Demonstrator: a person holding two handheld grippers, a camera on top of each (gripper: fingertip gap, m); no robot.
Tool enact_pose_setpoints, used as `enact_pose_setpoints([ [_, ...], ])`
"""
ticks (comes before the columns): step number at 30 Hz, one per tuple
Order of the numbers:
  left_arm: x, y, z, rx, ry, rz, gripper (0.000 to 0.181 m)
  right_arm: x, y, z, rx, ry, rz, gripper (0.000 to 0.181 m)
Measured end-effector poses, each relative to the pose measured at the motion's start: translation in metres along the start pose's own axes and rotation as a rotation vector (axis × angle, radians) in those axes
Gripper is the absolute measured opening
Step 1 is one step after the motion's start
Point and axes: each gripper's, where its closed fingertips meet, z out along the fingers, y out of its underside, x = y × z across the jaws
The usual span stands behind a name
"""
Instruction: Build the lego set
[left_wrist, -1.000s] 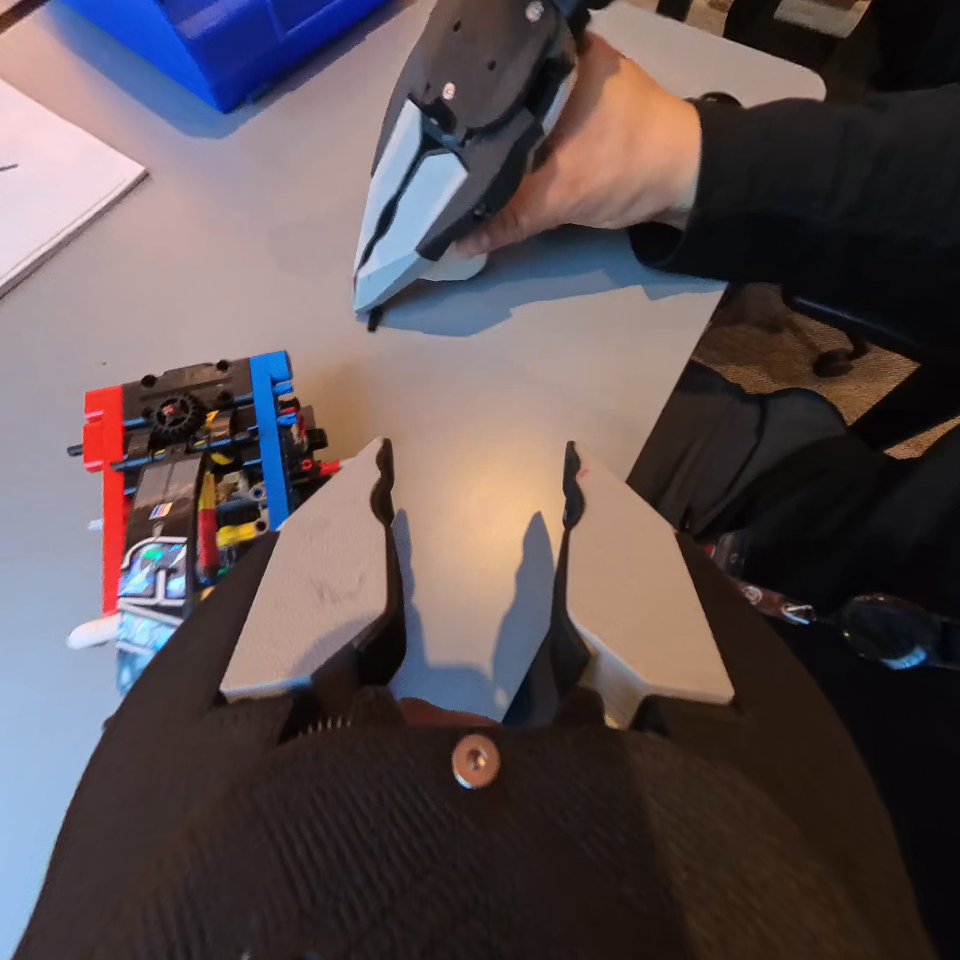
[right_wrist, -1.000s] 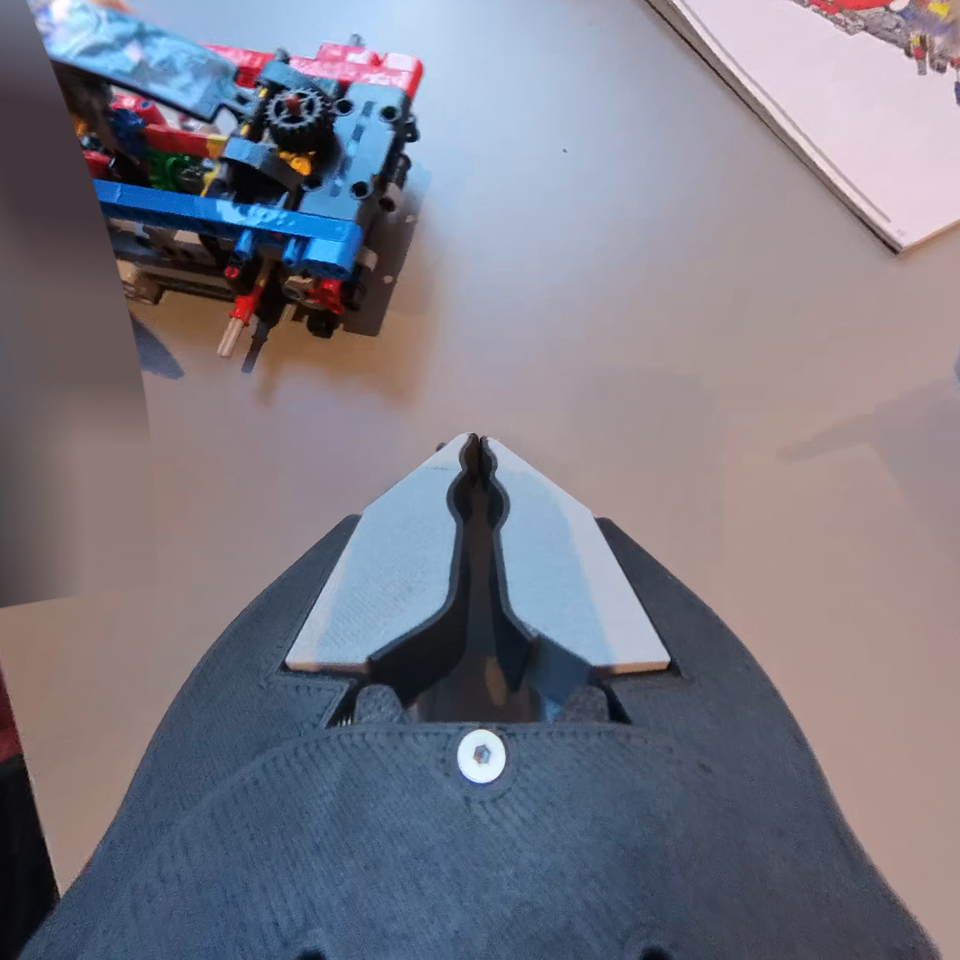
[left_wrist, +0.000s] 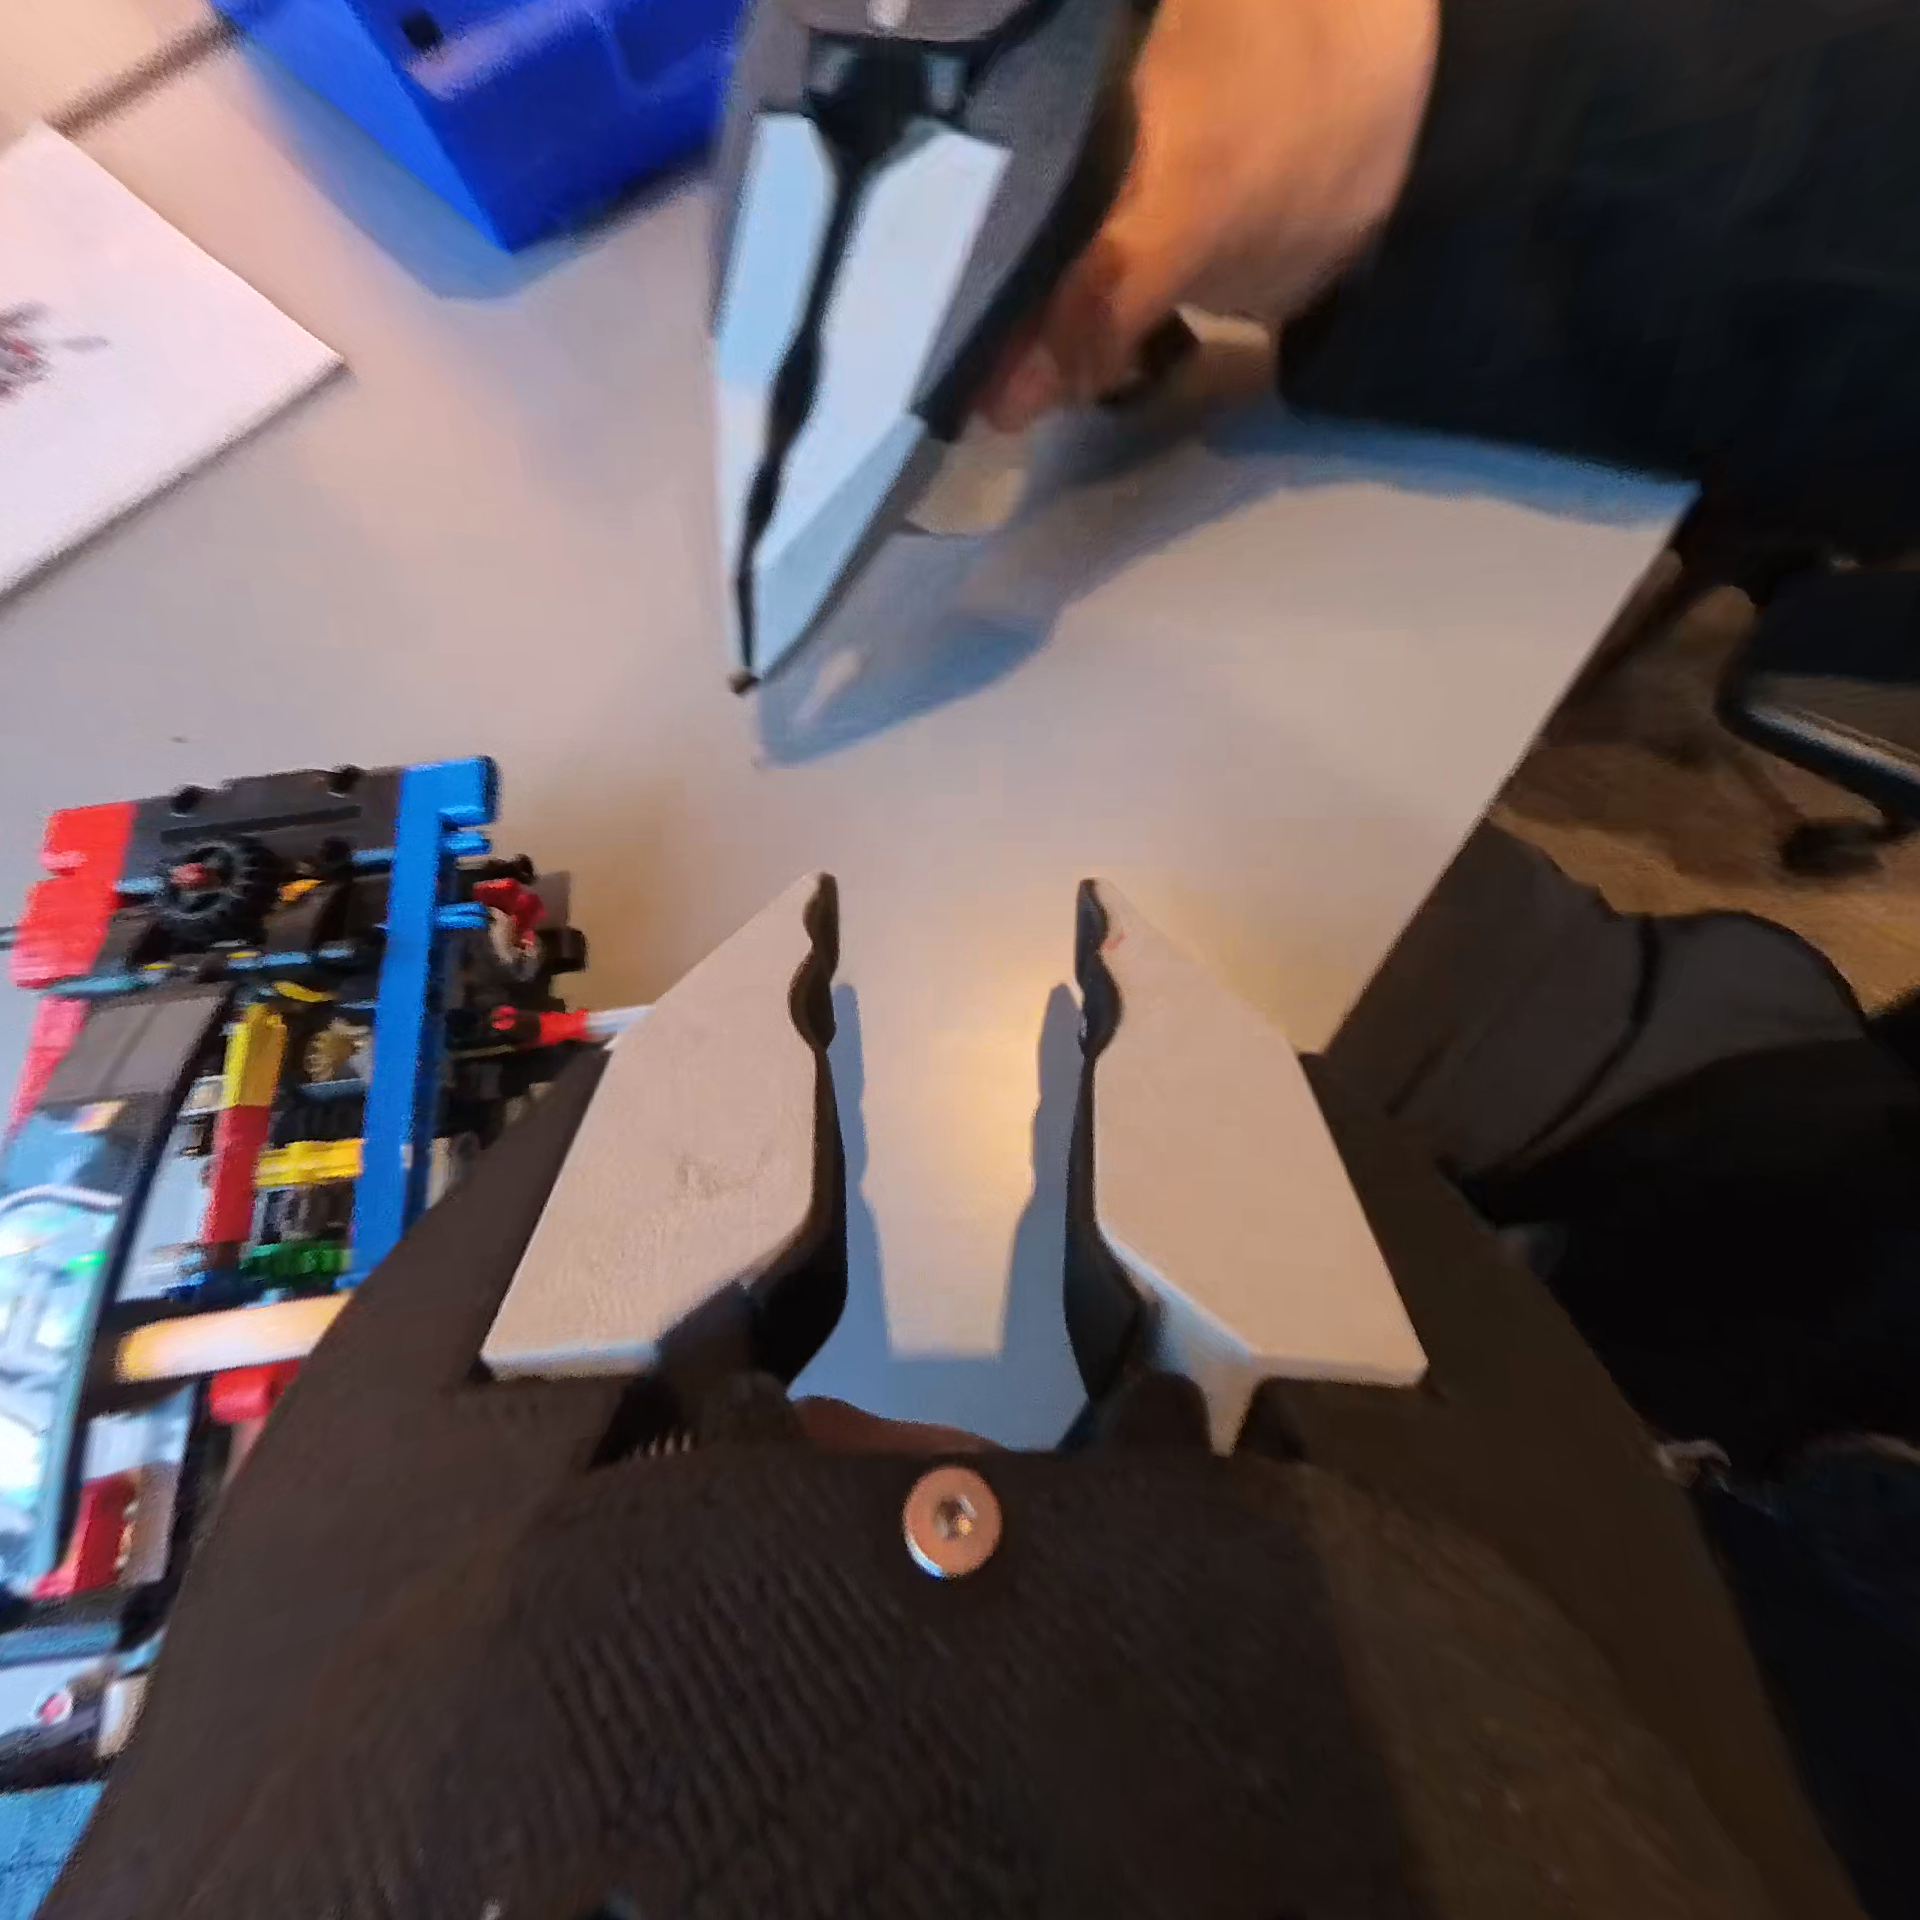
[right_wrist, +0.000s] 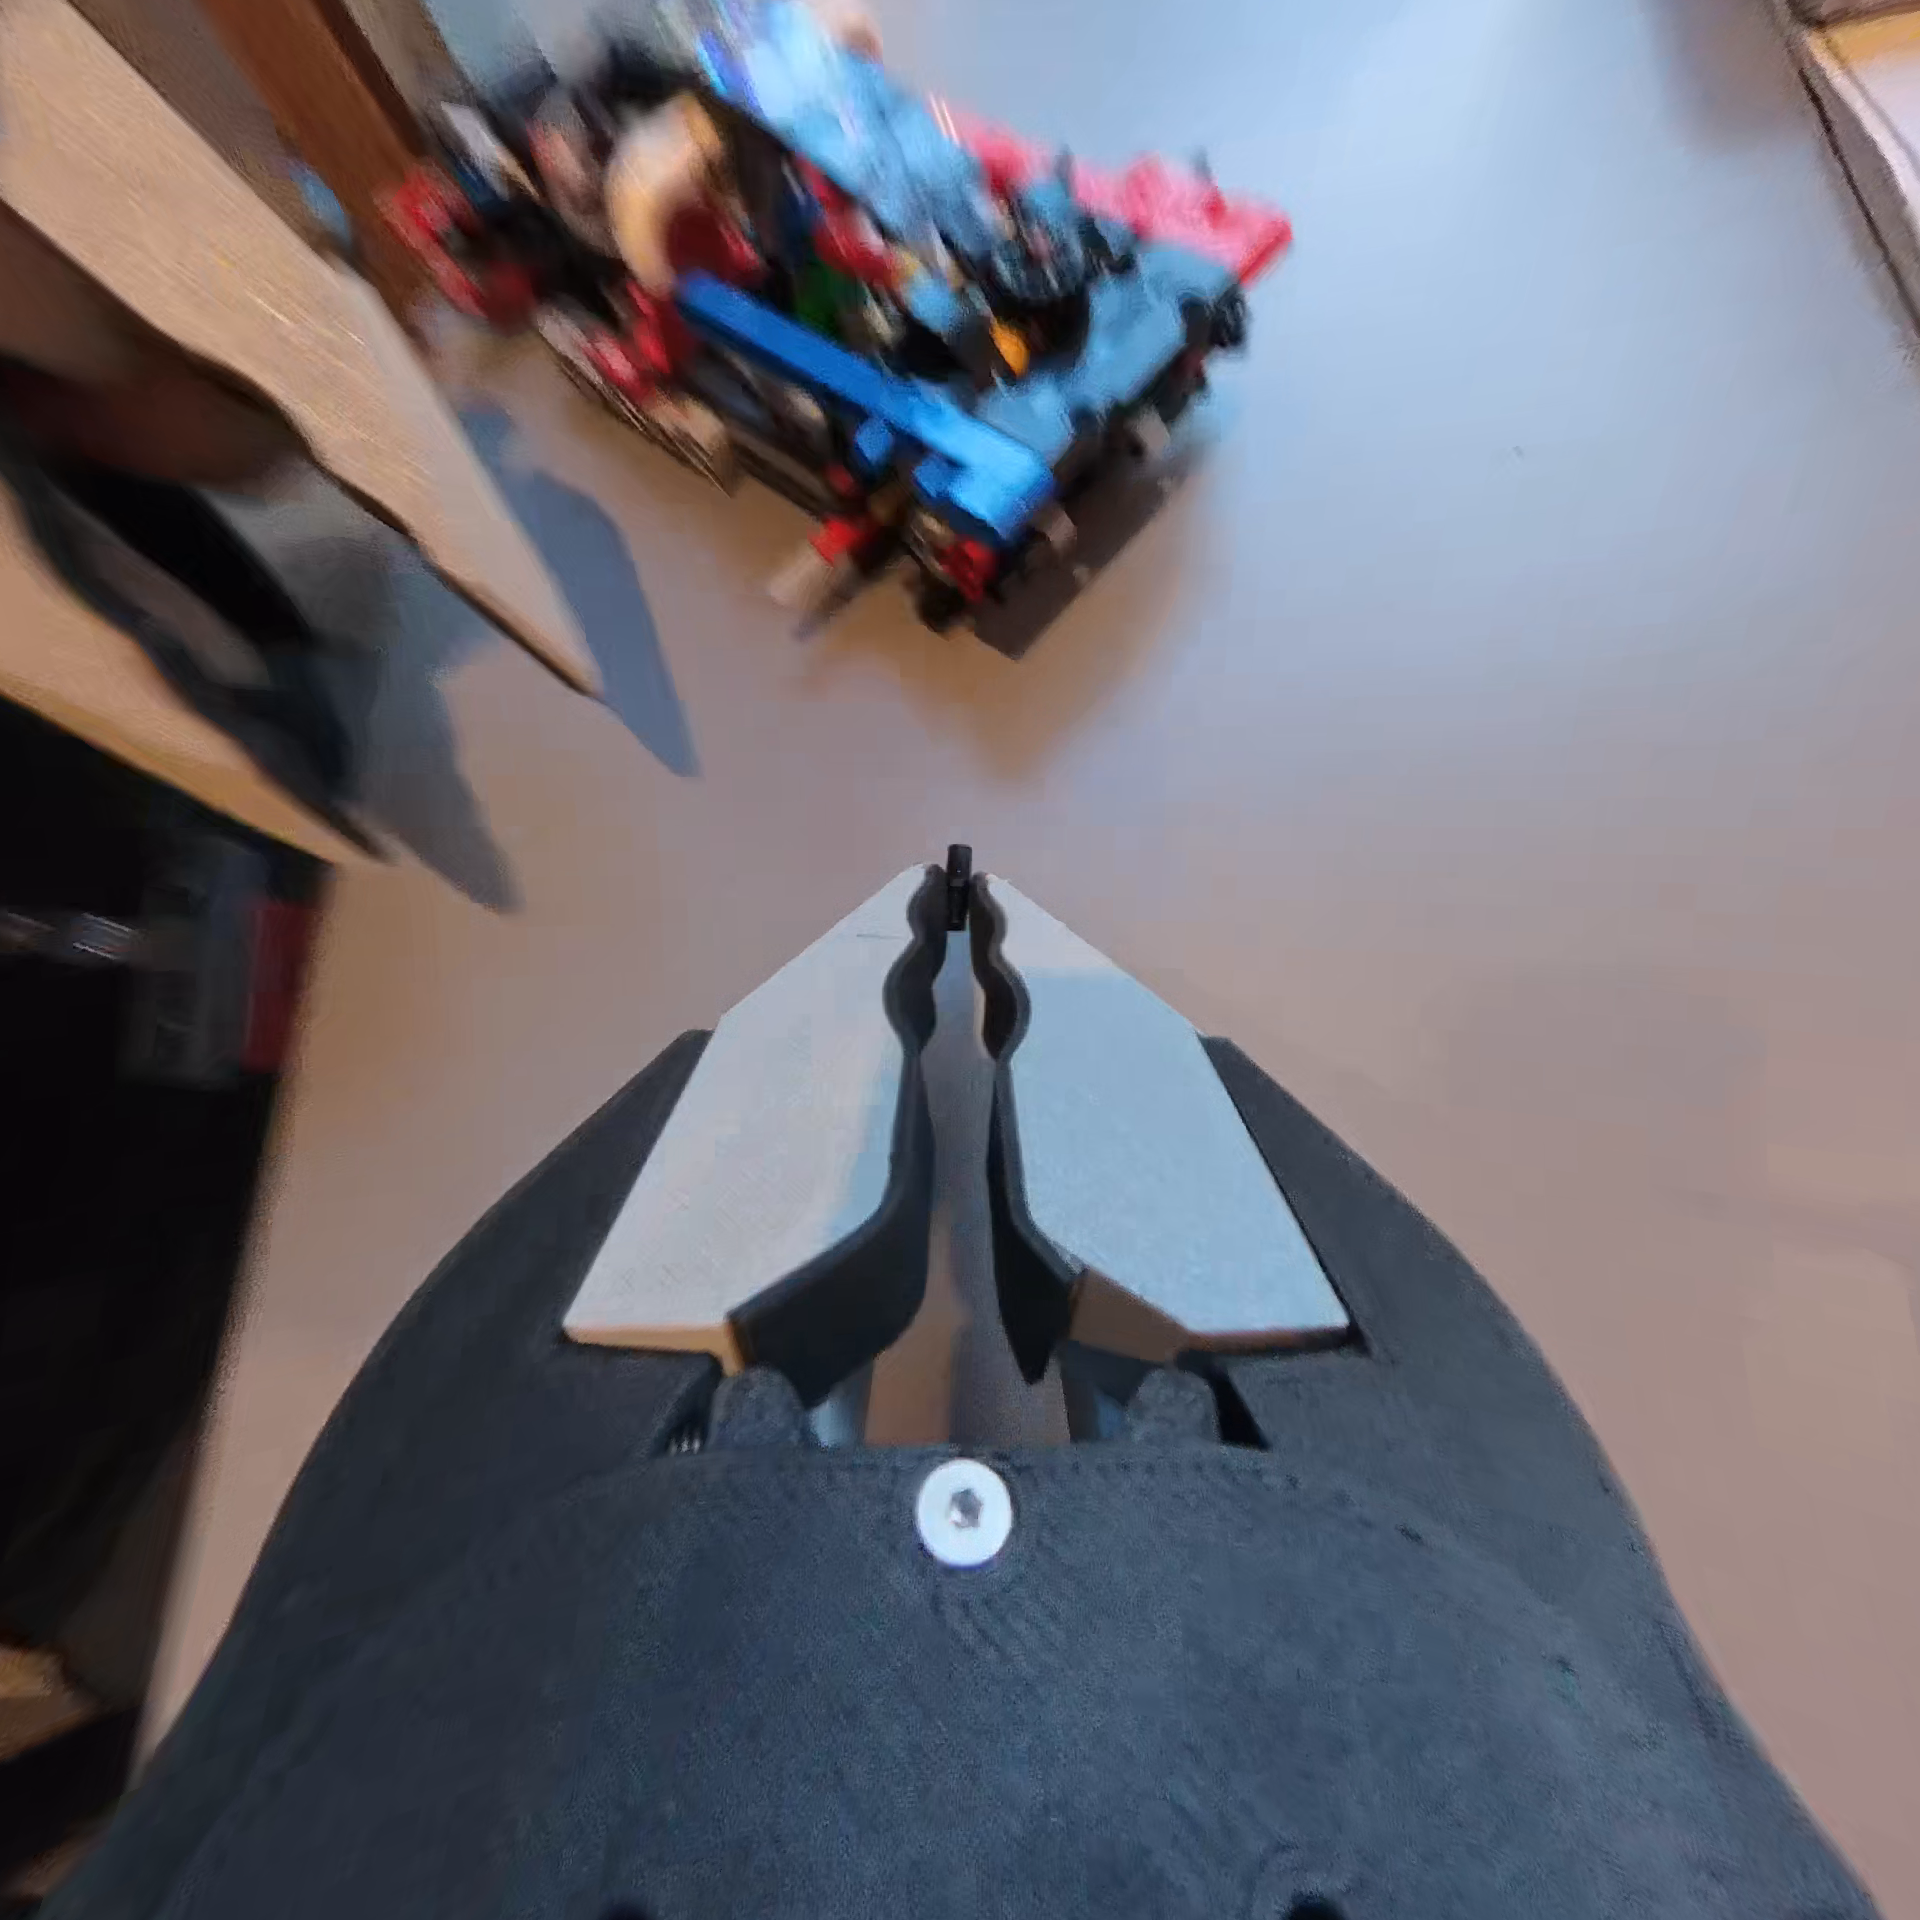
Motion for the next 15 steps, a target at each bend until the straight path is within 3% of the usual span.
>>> enact_pose_setpoints([
  [4, -0.023, -0.026, -0.007, 0.173, -0.112, -0.005, 0.036, -0.047, -0.042, -0.020, 0.288, -0.256, 0.277, 0.001],
  [8, -0.032, -0.049, -0.023, 0.350, -0.249, 0.089, 0.034, -0.058, -0.068, -0.037, 0.604, -0.426, 0.598, 0.000],
  [11, -0.025, -0.059, -0.028, 0.409, -0.318, 0.210, 0.026, -0.064, -0.072, -0.040, 0.733, -0.521, 0.746, 0.000],
  [13, -0.019, -0.058, -0.021, 0.396, -0.294, 0.222, 0.019, -0.067, -0.071, -0.032, 0.718, -0.487, 0.752, 0.000],
  [15, -0.028, -0.044, -0.003, 0.345, -0.310, 0.215, 0.011, -0.045, -0.051, -0.014, 0.610, -0.230, 0.718, 0.000],
])
